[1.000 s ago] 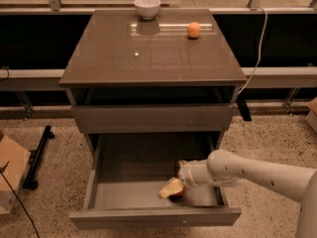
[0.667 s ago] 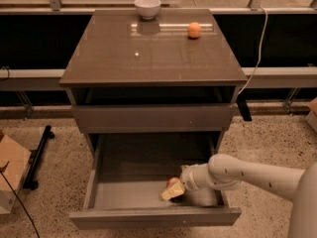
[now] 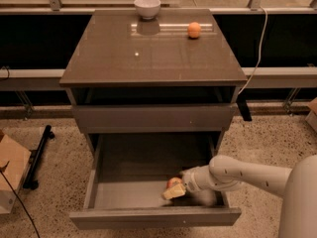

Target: Pick apple from middle drawer and place on counter

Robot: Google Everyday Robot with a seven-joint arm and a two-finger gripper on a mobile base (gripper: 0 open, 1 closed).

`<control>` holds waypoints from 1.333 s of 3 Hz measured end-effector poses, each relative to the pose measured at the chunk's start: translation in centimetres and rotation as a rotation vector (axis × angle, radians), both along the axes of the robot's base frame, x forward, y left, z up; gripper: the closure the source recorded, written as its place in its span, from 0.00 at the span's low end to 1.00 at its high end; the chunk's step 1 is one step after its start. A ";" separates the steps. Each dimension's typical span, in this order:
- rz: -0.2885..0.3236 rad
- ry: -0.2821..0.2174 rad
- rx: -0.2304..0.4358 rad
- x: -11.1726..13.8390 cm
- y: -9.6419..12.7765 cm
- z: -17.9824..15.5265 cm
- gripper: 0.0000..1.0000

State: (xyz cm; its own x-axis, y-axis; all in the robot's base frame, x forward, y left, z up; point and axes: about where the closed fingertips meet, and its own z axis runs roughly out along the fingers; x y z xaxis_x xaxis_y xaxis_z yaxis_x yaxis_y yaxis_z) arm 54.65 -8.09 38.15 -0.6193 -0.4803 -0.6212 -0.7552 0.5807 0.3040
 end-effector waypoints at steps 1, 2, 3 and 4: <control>0.006 0.018 -0.011 -0.3 -0.1 -0.2 0.41; 0.015 0.017 -0.018 -0.7 0.0 0.5 0.64; 0.029 0.012 0.005 -0.7 0.0 2.6 0.89; 0.102 -0.028 0.025 0.6 -0.2 7.3 1.00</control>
Offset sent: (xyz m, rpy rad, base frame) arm -0.0129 -0.0030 0.0198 -0.0286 0.0053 0.0241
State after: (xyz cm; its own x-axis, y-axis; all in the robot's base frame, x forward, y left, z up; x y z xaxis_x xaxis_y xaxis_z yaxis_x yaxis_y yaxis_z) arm 55.27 -8.25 45.49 -0.5501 -0.5239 -0.6503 -0.8185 0.4928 0.2953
